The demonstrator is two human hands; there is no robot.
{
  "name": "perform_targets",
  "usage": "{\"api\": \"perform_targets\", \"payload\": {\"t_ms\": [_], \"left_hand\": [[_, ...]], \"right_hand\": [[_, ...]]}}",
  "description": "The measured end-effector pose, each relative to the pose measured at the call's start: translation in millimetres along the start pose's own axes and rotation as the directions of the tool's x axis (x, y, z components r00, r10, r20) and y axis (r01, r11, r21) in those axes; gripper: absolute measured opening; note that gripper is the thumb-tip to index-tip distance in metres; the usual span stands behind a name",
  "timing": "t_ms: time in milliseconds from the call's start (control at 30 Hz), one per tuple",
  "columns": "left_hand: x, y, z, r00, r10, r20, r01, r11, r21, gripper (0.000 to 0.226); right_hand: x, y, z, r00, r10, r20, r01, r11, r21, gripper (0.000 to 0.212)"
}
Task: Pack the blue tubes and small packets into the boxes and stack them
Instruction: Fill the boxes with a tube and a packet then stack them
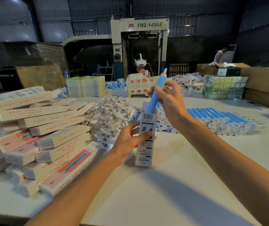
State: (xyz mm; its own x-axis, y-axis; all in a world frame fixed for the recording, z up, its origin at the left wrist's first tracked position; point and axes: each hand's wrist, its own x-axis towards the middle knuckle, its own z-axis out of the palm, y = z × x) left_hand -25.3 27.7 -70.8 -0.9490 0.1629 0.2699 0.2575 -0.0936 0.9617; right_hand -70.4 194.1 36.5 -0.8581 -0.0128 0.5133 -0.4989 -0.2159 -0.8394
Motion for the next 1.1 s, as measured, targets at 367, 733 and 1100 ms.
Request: {"api": "perform_targets", "payload": {"t_ms": [367, 733, 1100], "left_hand": [[2, -2, -5, 0.99, 0.049, -0.132, -0.043, 0.998, 0.049, 0.037], [10, -10, -27, 0.872, 0.023, -0.488, 0.04, 0.992, 0.119, 0.024], [18, -13, -33, 0.875, -0.04, -0.483, 0.074, 0.996, 0.052, 0.025]], "right_hand": [[3, 22, -10, 0.944, -0.027, 0.327, 0.218, 0.797, -0.563, 0.038], [-40, 103, -16, 0.894, 0.169, 0.415, 0.274, 0.525, -0.805, 0.025], [-59, 128, -19, 0.815, 0.025, 0.58, 0.574, 0.106, -0.812, 0.013]]}}
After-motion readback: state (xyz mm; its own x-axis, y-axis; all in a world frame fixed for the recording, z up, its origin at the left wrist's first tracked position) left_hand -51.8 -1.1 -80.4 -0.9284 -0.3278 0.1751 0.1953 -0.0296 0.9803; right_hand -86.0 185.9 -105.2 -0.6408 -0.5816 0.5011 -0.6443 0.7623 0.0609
